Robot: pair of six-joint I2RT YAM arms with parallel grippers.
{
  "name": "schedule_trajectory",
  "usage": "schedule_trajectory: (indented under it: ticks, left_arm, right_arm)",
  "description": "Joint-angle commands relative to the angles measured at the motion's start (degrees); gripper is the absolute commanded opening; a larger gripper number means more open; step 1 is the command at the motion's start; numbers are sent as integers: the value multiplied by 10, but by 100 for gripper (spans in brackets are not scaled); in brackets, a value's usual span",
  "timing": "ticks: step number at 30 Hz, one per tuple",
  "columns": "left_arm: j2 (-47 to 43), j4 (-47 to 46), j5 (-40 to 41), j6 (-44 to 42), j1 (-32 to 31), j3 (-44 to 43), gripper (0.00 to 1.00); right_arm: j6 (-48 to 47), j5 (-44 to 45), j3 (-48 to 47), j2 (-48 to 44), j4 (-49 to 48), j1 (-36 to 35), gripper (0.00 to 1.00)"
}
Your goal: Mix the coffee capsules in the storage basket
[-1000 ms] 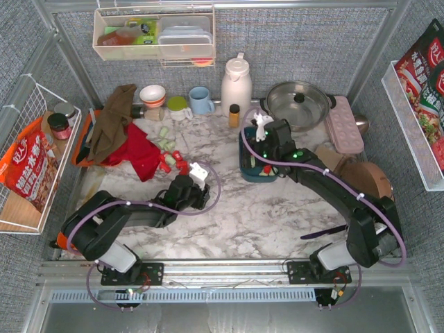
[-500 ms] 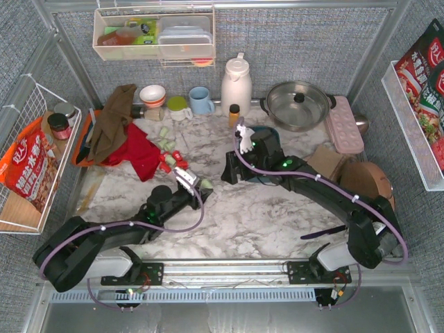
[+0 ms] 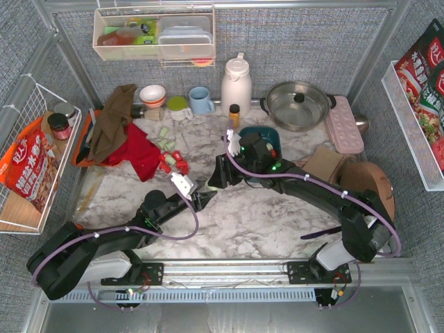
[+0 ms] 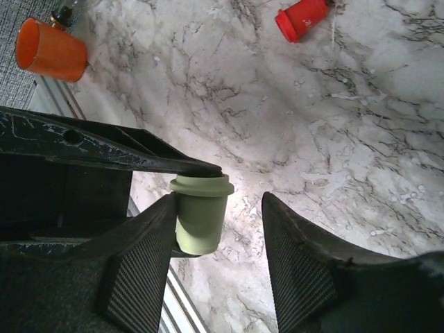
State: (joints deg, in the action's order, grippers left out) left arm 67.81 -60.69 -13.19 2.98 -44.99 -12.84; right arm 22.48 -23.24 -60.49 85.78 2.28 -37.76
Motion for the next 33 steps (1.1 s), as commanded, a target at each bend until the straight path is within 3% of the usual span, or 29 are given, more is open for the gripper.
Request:
schedule_trajectory:
  ticks: [1,8,10,13,17,20,27,30,33]
  left_arm:
    - [-8,-39,3,-8,-1,1,35]
    - [-16,-29,33,-5,-1,-1,37]
    - [-18,-24,40,-5,-1,-1,41]
    - [-20,-9,59,-4,-1,-3,58]
    - [-26,23,104,3,-1,-4,98]
    - [-41,56,170,19,-1,-1,99]
    - [-41,240,378,89,1,-41,99]
    - [8,335,442,141,12,-89,99]
    - [67,401,444,176,38,-148,99]
  right_arm:
    - [5,-13,-5,4,-16,-7,55]
    - [12,-18,-9,13,-9,-20,48]
    - [11,-18,-12,16,-4,-23,40]
    - [8,-13,-16,19,1,-23,25]
    - [-5,39,-21,11,12,-14,20]
    - [-35,124,-28,1,30,6,18]
    - [-163,371,-47,21,27,69,19]
    - [-179,387,-63,64,10,105,30]
    - [-162,363,-93,110,10,143,46]
